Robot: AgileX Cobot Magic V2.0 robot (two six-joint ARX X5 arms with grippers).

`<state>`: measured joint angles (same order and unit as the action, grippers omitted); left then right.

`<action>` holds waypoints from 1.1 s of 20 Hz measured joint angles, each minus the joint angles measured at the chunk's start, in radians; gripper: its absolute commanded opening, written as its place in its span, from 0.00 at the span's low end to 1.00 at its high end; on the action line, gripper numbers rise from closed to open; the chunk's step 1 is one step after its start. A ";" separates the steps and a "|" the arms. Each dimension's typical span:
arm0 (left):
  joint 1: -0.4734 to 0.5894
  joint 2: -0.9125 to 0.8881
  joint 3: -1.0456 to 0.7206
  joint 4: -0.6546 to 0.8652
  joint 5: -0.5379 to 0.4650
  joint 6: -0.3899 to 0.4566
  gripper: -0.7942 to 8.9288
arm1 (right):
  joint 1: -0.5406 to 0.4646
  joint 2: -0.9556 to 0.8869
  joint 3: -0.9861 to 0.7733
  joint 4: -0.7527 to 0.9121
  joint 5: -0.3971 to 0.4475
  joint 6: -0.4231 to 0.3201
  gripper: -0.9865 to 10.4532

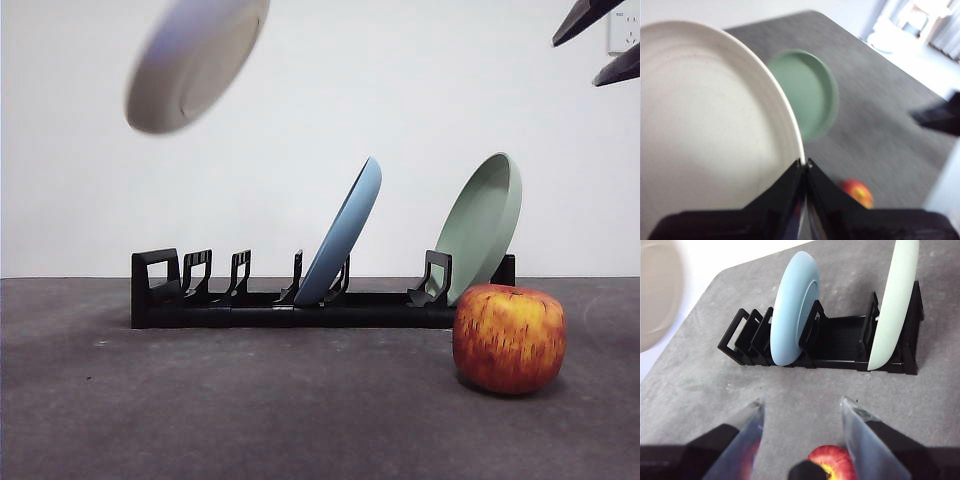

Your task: Take the yellow plate from the plate rack,put the plate on the table,take the apple from the table,put the apple in the plate

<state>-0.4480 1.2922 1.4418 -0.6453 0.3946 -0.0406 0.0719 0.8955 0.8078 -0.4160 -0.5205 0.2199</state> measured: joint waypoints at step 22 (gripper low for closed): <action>-0.649 0.271 -0.159 -0.230 -0.634 -0.031 0.07 | 0.000 0.000 0.000 -0.024 0.000 0.000 0.31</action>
<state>-1.0969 1.5631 1.2831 -0.8757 -0.2390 -0.0719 0.0719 0.8955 0.8078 -0.4404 -0.5205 0.2199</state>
